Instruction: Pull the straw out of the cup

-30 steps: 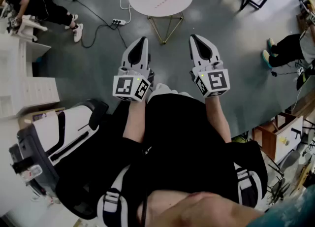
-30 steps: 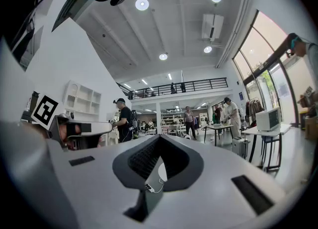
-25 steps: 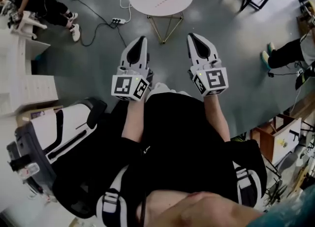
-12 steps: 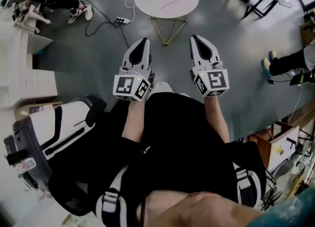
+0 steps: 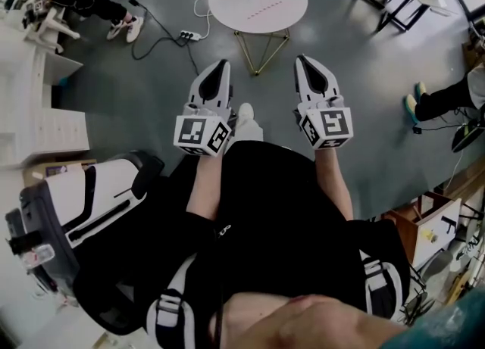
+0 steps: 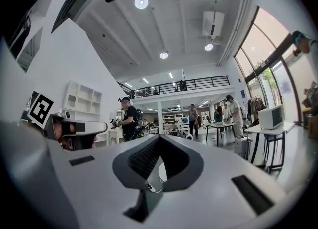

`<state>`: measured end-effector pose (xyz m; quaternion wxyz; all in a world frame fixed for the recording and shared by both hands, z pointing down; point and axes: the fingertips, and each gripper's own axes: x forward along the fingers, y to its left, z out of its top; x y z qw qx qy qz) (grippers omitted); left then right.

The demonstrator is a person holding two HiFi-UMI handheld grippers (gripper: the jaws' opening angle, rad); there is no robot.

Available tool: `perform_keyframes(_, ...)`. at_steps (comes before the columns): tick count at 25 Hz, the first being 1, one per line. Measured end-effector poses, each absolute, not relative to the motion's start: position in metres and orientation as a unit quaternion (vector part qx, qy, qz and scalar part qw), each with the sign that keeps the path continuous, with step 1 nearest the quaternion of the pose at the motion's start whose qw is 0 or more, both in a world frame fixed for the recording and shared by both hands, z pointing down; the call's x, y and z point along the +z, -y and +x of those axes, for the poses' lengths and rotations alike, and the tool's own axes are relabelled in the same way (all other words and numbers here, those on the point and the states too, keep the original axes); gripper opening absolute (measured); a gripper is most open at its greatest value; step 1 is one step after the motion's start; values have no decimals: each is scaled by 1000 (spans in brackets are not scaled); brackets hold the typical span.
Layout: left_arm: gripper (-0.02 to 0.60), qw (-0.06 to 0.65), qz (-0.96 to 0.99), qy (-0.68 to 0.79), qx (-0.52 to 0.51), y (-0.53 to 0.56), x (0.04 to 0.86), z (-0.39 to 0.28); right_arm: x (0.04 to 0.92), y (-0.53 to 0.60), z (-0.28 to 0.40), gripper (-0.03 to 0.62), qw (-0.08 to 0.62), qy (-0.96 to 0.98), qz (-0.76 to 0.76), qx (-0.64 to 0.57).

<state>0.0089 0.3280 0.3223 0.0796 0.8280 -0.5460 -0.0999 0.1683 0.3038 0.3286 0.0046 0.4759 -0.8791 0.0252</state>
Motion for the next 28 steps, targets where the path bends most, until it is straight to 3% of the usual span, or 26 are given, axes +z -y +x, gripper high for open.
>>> perform_keyframes(14, 8, 84, 830, 539, -119, -273, 333, -7, 331, -246, 188, 15, 12, 857, 515, 12)
perform_keyframes(28, 8, 126, 826, 539, -104, -183, 371, -28, 370, -171, 153, 15, 51, 863, 501, 45)
